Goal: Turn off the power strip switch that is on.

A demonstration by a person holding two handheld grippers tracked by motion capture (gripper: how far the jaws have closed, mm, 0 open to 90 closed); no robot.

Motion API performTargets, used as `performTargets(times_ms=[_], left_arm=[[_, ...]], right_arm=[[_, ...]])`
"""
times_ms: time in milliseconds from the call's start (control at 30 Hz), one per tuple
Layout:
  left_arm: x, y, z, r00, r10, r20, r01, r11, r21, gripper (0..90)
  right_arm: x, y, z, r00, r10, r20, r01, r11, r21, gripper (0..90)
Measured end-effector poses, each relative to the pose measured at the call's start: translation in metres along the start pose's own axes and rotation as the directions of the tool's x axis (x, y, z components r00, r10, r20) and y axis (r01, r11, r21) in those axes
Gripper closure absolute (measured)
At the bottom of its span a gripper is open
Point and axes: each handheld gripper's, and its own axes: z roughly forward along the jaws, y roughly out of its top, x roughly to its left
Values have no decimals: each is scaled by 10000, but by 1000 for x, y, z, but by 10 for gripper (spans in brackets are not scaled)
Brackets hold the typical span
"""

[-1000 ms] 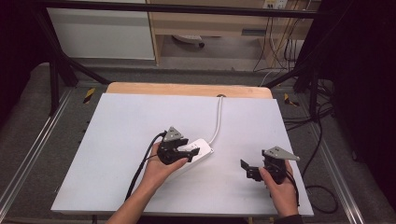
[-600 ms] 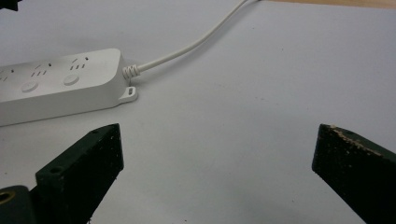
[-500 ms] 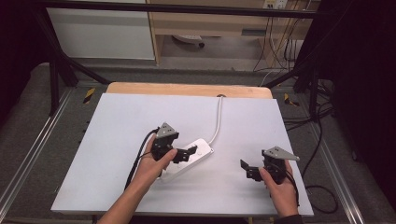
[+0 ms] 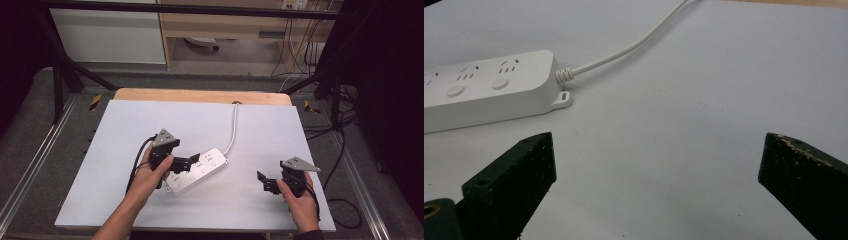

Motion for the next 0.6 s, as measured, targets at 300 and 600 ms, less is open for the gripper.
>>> performTargets(times_ms=[300,600], left_arm=[[14,-1,-20,9997,-122,-195,118,9997,-228,67],[27,-6,-41,9982,-229,-550,208,9990,-384,65]], right_arm=[[1,0,1,10000,-5,-7,5,10000,37,28],[1,0,1,10000,17,29,-17,10000,9,27]])
